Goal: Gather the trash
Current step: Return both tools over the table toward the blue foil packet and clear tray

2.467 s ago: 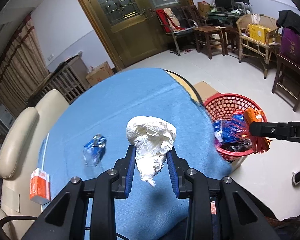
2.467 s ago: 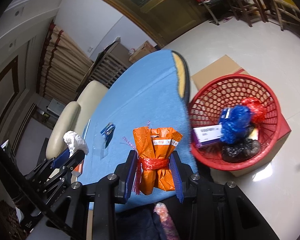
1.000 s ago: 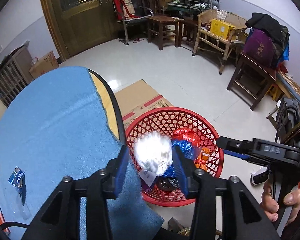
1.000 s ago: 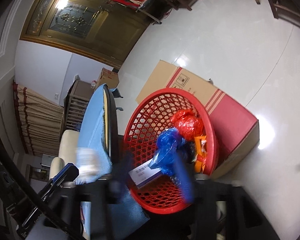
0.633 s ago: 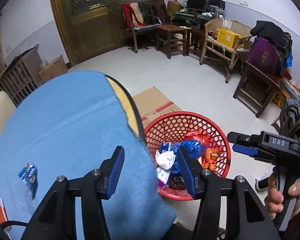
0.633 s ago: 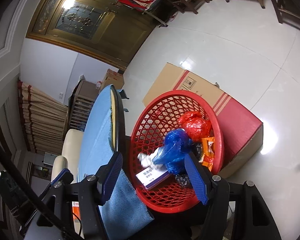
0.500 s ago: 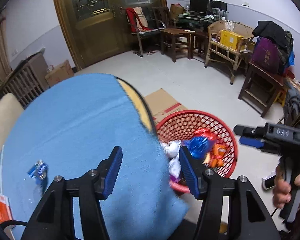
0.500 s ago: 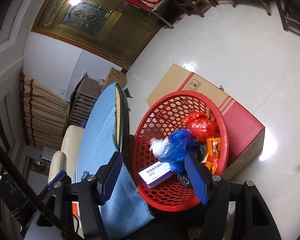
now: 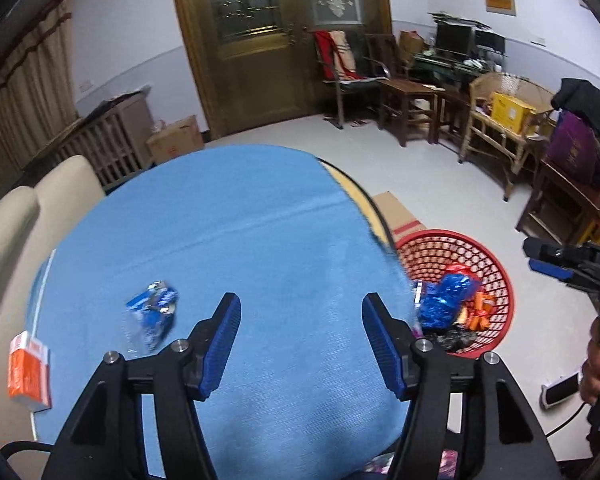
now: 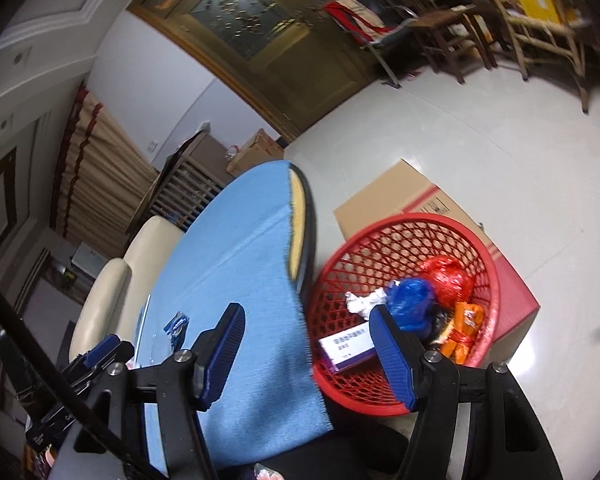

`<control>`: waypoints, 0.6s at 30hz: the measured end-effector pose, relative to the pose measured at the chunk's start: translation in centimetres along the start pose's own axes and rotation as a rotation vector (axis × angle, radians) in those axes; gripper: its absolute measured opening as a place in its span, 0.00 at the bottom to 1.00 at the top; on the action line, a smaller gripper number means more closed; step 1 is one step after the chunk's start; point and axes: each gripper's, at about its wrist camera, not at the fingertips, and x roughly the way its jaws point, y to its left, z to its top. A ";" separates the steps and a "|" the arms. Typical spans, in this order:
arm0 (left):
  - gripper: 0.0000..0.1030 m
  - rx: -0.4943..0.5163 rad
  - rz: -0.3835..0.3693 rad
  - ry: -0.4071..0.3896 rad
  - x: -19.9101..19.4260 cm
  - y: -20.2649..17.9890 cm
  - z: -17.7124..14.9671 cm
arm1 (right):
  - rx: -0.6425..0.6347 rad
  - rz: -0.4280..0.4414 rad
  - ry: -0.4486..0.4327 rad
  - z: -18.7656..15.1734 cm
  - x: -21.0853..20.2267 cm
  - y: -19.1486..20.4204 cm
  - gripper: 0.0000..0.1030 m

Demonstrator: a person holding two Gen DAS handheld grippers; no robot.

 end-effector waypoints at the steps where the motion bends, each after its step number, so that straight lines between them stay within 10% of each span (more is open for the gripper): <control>1: 0.63 -0.002 0.008 -0.002 -0.1 0.3 -0.2 | -0.016 0.004 0.001 -0.1 0.0 0.6 0.67; 18: 0.65 -0.249 0.199 0.067 0.1 12.3 -8.1 | -0.154 0.008 0.175 -3.3 5.5 6.7 0.67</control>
